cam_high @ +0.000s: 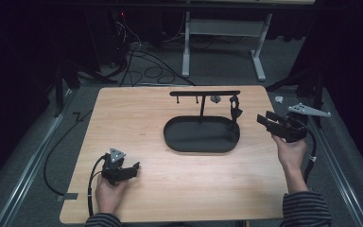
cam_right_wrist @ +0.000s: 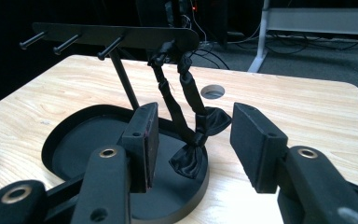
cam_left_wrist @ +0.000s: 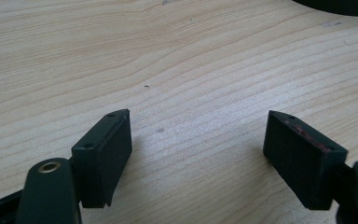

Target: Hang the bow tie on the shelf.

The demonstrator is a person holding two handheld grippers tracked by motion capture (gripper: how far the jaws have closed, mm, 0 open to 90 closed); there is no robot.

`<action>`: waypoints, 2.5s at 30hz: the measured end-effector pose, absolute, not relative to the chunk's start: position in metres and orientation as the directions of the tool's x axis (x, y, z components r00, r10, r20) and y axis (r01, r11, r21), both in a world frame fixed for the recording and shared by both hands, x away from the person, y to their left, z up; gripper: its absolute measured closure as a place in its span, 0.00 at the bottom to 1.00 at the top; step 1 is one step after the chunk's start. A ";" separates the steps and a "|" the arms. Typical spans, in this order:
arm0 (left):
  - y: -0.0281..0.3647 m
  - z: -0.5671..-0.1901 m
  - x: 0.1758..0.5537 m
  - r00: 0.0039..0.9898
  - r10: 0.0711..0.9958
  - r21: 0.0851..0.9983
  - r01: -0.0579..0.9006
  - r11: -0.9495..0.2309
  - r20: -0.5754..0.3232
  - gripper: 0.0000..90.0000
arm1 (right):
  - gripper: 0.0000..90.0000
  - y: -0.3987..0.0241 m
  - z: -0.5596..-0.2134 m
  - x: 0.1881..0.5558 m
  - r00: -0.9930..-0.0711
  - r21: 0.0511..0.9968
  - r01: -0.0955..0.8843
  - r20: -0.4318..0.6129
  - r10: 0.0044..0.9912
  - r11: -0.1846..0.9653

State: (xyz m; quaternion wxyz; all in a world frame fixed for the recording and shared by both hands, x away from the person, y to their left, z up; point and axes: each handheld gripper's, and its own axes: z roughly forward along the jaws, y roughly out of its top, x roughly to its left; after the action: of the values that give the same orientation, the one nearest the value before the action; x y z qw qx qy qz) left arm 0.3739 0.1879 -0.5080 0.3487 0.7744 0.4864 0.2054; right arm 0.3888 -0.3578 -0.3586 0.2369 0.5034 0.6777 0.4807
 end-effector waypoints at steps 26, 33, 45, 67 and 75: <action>0.188 -0.508 0.373 0.446 0.895 0.738 0.610 -0.288 -0.019 0.26 | 0.60 -0.370 -0.365 0.347 -0.391 0.905 0.425 0.182 0.902 0.002; 0.188 -0.508 0.373 0.447 0.895 0.738 0.610 -0.288 -0.020 0.26 | 0.60 -0.373 -0.370 0.336 -0.388 0.901 0.433 0.191 0.902 -0.004; 0.188 -0.508 0.373 0.446 0.895 0.738 0.610 -0.288 -0.019 0.26 | 0.60 -0.374 -0.379 0.325 -0.394 0.892 0.452 0.205 0.896 -0.006; 0.188 -0.508 0.373 0.446 0.895 0.738 0.610 -0.289 -0.019 0.26 | 0.60 -0.351 -0.394 0.319 -0.442 0.888 0.459 0.201 0.874 0.028; 0.188 -0.508 0.373 0.446 0.895 0.738 0.610 -0.289 -0.019 0.26 | 0.60 -0.342 -0.406 0.324 -0.459 0.879 0.477 0.222 0.860 0.027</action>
State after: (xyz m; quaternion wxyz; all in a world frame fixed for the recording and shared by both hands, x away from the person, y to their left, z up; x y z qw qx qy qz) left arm 0.3733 0.1880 -0.5079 0.3473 0.7763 0.4846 0.2048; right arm 0.3238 -0.3416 -0.4062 0.1909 0.4840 0.6908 0.5021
